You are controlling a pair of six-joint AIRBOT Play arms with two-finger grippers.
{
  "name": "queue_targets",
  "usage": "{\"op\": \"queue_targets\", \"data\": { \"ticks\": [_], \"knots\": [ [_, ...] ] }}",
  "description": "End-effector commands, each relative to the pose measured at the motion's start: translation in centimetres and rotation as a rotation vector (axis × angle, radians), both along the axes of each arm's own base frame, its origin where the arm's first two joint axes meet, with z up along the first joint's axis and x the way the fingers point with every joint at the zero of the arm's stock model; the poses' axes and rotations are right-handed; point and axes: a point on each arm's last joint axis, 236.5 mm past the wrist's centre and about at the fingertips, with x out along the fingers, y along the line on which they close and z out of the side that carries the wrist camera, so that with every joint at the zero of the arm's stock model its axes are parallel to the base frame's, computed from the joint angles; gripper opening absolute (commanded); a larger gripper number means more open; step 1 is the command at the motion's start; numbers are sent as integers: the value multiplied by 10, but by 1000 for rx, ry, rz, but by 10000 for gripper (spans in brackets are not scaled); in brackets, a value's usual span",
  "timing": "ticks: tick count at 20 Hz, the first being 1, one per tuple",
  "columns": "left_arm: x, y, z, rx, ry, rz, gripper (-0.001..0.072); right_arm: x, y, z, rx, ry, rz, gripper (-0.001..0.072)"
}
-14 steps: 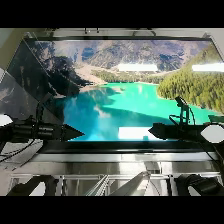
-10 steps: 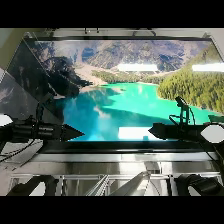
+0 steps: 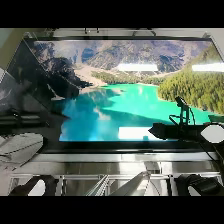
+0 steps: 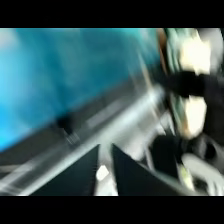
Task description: Fold the shirts.
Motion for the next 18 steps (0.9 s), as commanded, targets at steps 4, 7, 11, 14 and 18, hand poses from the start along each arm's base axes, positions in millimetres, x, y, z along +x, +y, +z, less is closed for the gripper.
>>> {"op": "queue_targets", "data": {
  "ticks": [4, 7, 11, 14, 18],
  "knots": [
    [36, 252, 31, 319, -85, 790, 720, 0, 0, 0, 0, 0, 1, 16],
    [-62, 326, -18, 450, 229, 1007, 609, 0, 0, 0, 0, 0, 1, 16],
    [-140, 349, -83, 392, 516, 1203, 610, 0, 0, 0, 0, 0, 1, 16],
    [-152, 344, -128, 288, 619, 1215, 610, 0, 0, -2, -1, 7, 1, 16],
    [-141, 334, -175, 222, 696, 1120, 610, 0, 0, -2, -1, 6, 1, 16]
  ]
}}
